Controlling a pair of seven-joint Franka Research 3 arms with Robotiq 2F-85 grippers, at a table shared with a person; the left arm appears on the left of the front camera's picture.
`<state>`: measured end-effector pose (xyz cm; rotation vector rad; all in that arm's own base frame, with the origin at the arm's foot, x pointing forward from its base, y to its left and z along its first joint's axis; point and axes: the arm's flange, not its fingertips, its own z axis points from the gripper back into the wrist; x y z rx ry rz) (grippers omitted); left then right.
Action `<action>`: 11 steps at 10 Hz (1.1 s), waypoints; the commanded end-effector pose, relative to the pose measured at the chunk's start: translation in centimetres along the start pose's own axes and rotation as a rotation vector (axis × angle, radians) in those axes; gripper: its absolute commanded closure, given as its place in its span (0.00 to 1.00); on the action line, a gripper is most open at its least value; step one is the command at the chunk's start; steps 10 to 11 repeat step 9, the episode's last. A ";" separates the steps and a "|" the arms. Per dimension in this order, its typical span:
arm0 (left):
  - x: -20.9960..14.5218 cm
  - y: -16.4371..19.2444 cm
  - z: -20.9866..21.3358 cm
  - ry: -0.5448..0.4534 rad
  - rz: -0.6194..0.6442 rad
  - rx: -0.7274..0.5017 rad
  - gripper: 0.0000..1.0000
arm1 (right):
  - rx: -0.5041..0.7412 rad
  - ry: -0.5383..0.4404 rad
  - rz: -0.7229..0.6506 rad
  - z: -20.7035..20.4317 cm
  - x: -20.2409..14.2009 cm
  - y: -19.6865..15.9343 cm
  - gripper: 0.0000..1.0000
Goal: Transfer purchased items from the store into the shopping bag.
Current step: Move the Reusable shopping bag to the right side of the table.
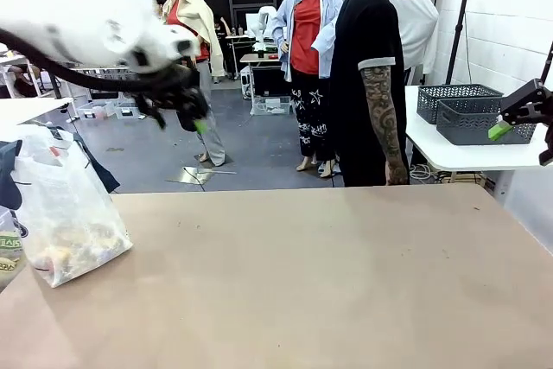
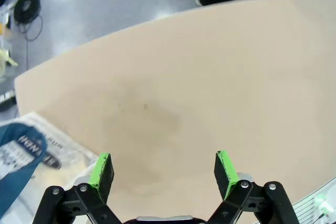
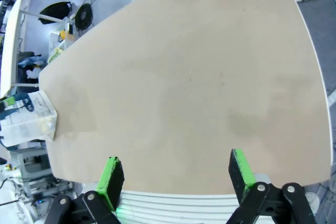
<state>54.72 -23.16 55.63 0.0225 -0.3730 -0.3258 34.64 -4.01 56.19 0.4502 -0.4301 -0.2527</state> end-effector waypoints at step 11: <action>2.3 -4.1 -6.7 0.112 -0.168 0.028 0.00 | -0.005 0.011 0.014 0.0 0.1 -0.3 0.00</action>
